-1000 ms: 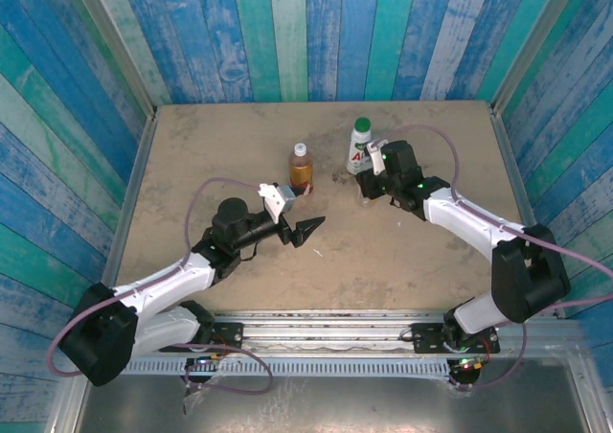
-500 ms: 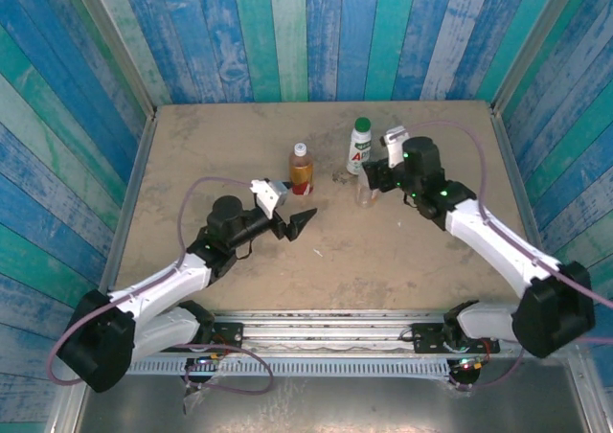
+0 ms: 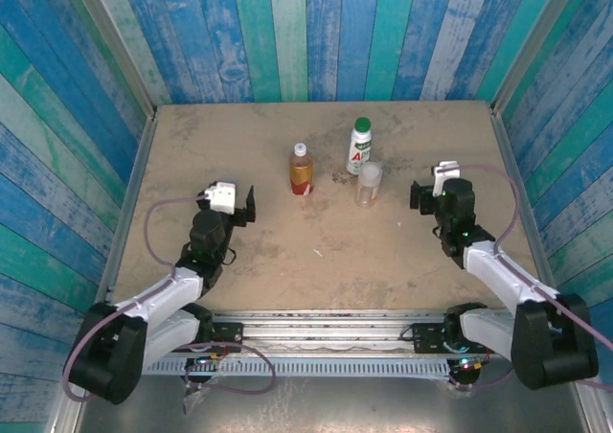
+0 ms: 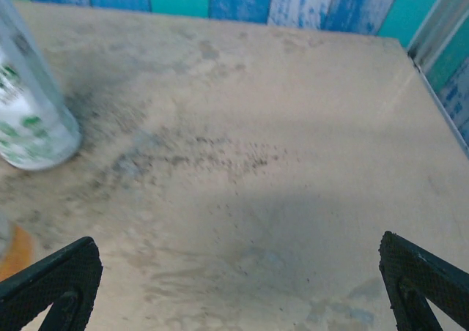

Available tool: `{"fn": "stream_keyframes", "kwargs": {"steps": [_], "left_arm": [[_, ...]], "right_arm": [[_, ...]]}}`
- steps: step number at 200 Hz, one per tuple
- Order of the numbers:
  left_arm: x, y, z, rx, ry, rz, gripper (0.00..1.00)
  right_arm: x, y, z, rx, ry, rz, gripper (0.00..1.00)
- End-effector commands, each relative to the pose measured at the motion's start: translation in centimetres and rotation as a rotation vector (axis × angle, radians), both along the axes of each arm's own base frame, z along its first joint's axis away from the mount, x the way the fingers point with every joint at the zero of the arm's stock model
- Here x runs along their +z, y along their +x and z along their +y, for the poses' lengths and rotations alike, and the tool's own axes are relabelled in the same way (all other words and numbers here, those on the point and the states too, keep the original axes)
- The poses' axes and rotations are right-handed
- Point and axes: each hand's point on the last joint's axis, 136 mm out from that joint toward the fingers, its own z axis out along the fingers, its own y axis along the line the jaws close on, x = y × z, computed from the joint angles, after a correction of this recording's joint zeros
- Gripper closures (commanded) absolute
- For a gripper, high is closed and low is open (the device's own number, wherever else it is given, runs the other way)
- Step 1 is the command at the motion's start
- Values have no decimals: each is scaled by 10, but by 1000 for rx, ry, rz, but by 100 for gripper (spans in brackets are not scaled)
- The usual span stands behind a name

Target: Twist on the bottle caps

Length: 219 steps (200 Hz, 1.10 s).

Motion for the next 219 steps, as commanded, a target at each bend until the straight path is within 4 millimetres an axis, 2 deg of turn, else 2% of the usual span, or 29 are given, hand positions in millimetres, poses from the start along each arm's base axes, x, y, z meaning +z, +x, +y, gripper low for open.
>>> {"fn": "stream_keyframes", "kwargs": {"steps": [1,26,41,64,76,81,95,121,219], "left_arm": [[12,4,30,126,-1,-105,6],[-6,16,45,153,11,-74,6],[-10,23,49,147,19,-75,6],[-28,39,60,142,-20,-28,6],[-34,44,64,133,-38,-32,6],[-31,48,67,135,-45,-41,6],[-44,56,66,116,-63,49,6],[-42,58,77,159,-88,37,6],[-43,57,76,156,-85,46,6]], "right_arm": [[13,16,-14,-55,2,-149,0],[-4,23,-26,-104,19,-173,0],[-8,31,-25,-78,7,-160,0],[-31,37,-18,-22,17,-134,0],[-31,39,-18,-23,25,-177,0],[-33,39,-18,-24,25,-162,0],[-36,43,-19,-26,23,-90,0],[-38,43,-18,-23,21,-85,0],[-37,44,-18,-22,20,-91,0]]}}
